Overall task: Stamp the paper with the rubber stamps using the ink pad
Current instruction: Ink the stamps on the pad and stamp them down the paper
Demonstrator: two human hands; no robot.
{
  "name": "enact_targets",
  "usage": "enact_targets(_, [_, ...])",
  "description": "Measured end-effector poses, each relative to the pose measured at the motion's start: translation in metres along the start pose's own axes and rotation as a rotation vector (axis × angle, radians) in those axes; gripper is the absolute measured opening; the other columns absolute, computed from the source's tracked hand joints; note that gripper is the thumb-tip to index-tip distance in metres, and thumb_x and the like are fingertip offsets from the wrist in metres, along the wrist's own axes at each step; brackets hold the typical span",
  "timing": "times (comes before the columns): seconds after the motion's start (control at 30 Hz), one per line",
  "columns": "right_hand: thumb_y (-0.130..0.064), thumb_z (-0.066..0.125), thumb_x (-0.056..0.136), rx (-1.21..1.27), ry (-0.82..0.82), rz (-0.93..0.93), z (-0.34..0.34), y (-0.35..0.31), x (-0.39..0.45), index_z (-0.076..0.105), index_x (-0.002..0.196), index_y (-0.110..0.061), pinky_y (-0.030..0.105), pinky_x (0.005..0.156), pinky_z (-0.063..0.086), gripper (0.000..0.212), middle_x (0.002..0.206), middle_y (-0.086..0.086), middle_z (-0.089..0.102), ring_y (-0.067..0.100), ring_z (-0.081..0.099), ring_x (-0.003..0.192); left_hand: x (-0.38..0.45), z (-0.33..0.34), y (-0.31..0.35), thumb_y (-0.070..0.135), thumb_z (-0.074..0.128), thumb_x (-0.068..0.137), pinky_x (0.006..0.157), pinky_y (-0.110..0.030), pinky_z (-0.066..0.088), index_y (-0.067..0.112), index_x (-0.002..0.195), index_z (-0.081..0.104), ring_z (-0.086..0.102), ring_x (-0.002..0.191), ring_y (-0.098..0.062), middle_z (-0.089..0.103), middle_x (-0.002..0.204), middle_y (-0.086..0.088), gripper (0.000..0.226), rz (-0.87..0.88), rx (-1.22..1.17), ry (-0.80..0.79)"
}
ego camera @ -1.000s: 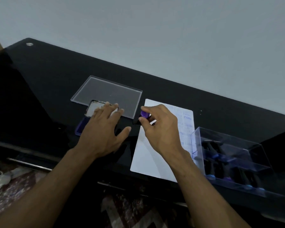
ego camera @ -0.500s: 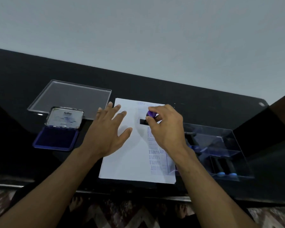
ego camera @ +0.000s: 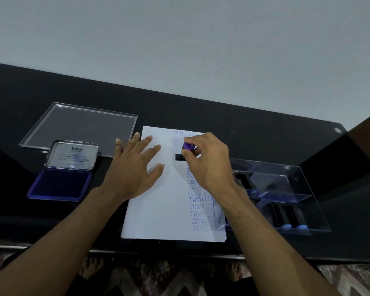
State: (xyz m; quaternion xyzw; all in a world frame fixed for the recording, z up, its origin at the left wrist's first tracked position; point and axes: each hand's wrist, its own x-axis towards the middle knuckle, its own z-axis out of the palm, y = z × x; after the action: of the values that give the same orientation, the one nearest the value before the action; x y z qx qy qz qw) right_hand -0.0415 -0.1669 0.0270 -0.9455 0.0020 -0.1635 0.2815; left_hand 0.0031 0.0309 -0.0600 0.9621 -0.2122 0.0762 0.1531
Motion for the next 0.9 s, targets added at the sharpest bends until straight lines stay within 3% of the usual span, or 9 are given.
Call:
enact_targets(0.53, [-0.020, 0.070, 0.089, -0.032, -0.067, 0.009, 0.013, -0.002, 0.003, 0.071, 0.116, -0.014, 0.025, 0.088, 0.053, 0.027, 0.108, 0.000, 0.064, 0.013, 0.062, 0.088, -0.003, 0.006, -0.004, 0.067, 0.025, 0.093, 0.122, -0.060, 0.005, 0.032, 0.146, 0.050, 0.021, 0.153, -0.023, 0.035, 0.161, 0.000, 0.068, 0.008, -0.013, 0.005])
enact_targets(0.9, [-0.022, 0.069, 0.091, -0.068, -0.096, 0.030, 0.019, 0.000, 0.004, 0.070, 0.119, -0.015, 0.018, 0.086, 0.046, 0.029, 0.114, 0.001, 0.064, 0.013, 0.061, 0.093, -0.003, 0.006, -0.004, 0.067, 0.024, 0.094, 0.123, -0.058, 0.006, 0.032, 0.147, 0.048, 0.020, 0.153, -0.023, 0.033, 0.162, 0.000, 0.068, 0.007, -0.012, -0.004])
